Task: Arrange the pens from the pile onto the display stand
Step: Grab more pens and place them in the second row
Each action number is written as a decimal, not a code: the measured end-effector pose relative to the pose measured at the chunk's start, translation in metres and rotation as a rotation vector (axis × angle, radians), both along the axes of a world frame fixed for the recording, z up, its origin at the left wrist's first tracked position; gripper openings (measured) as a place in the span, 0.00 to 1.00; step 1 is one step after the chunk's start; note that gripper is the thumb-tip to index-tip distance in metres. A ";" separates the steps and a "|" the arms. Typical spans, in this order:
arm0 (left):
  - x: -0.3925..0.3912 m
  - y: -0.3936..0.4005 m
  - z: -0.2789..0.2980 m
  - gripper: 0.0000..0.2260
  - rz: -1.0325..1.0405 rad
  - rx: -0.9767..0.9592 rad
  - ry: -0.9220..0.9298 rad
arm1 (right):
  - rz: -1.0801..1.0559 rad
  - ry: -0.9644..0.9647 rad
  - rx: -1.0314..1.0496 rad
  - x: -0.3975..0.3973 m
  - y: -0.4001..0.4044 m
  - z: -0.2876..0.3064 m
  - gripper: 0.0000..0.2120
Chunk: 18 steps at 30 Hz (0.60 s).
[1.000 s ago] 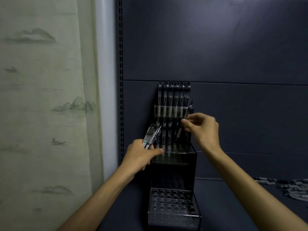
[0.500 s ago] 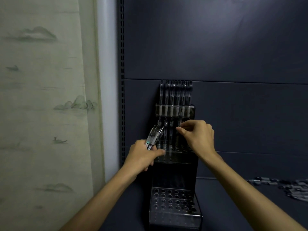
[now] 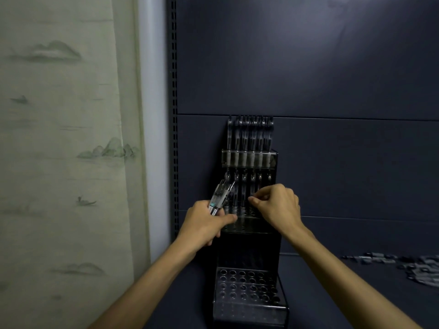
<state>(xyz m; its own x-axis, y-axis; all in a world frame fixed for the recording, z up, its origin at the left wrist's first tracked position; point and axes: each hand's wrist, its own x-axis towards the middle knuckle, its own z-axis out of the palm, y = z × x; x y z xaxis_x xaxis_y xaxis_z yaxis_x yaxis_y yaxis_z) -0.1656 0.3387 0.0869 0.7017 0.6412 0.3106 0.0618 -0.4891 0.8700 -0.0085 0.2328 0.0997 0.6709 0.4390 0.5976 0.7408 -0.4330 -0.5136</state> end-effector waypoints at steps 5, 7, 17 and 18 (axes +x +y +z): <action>0.000 0.000 -0.002 0.15 -0.003 0.001 0.009 | 0.025 0.009 0.013 -0.004 -0.001 -0.002 0.10; 0.000 0.000 -0.004 0.15 -0.008 -0.006 0.013 | 0.040 0.012 0.018 -0.005 -0.002 -0.003 0.10; -0.001 -0.005 -0.004 0.16 -0.049 -0.033 -0.005 | 0.176 0.061 0.145 -0.017 -0.022 0.003 0.04; -0.001 -0.006 -0.003 0.16 -0.062 -0.035 -0.012 | 0.296 0.196 0.188 -0.022 -0.024 0.005 0.04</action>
<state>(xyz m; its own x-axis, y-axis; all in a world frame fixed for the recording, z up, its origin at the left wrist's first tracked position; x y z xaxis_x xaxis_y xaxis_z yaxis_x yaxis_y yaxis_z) -0.1665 0.3327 0.0841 0.7367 0.6076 0.2969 0.0225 -0.4607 0.8872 -0.0304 0.2086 0.1049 0.6412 0.5257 0.5590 0.6995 -0.1008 -0.7075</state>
